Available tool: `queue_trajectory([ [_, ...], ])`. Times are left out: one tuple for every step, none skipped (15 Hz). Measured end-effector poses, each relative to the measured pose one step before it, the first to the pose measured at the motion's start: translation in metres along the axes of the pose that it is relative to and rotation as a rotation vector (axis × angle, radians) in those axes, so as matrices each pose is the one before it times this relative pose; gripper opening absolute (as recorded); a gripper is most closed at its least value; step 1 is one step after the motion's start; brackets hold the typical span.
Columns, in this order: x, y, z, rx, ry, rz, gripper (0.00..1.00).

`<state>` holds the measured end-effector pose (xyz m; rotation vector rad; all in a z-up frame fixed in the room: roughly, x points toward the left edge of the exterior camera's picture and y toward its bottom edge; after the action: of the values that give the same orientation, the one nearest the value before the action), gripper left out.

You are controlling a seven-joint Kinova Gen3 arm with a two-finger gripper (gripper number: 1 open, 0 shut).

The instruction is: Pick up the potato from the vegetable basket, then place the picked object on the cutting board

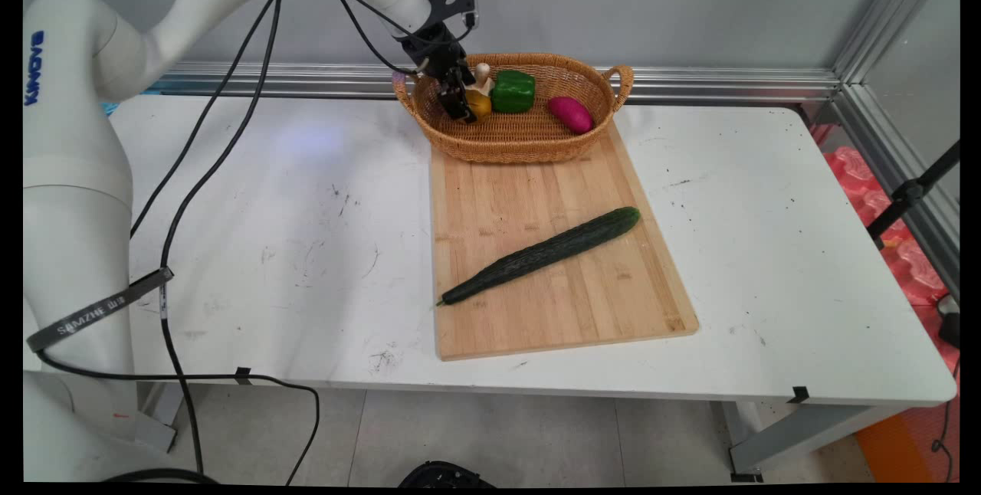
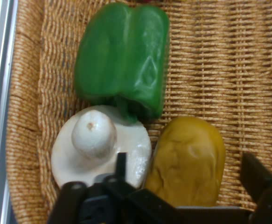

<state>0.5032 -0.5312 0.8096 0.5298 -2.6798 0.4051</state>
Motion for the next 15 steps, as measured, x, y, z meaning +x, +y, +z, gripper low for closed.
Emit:
queue_trajectory([
  [-0.00064, -0.00031, 0.00252, -0.00237, 0.00033, 0.00467, 0.0],
  [-0.00051, -0.00014, 0.00171, -0.00191, -0.00017, 0.00281, 0.0],
  [-0.00046, -0.00008, 0.00161, -0.00196, -0.00013, 0.00223, 0.0],
  [-0.00034, 0.00009, 0.00099, -0.0017, -0.00056, 0.00162, 0.0],
  [-0.00045, 0.00018, 0.00126, -0.00237, -0.00092, 0.0018, 0.0],
  [-0.00026, 0.00016, 0.00068, -0.00153, -0.0006, 0.0011, 0.0],
  [-0.00026, 0.00047, 0.0008, -0.00247, -0.00109, 0.00168, 0.0],
  [0.00016, 0.0007, 0.00026, -0.00268, -0.00119, 0.00192, 0.0],
  [0.00103, 0.00109, -0.00065, -0.0023, -0.00138, 0.00345, 0.0],
  [0.0013, 0.00094, -0.00125, -0.00087, -0.00063, 0.00253, 0.0],
  [0.00163, 0.001, -0.00137, -0.00083, -0.00015, 0.00149, 0.0],
  [0.00306, 0.00157, -0.00294, 0.00017, 0.00105, 0.00287, 0.0],
  [0.00559, 0.00257, -0.00519, 0.00108, 0.00386, 0.00267, 0.0],
  [0.00591, 0.0025, -0.00499, 0.00119, 0.0043, 0.00198, 0.0],
  [0.00765, 0.00377, -0.00702, 0.00221, 0.00598, 0.00254, 0.0],
])
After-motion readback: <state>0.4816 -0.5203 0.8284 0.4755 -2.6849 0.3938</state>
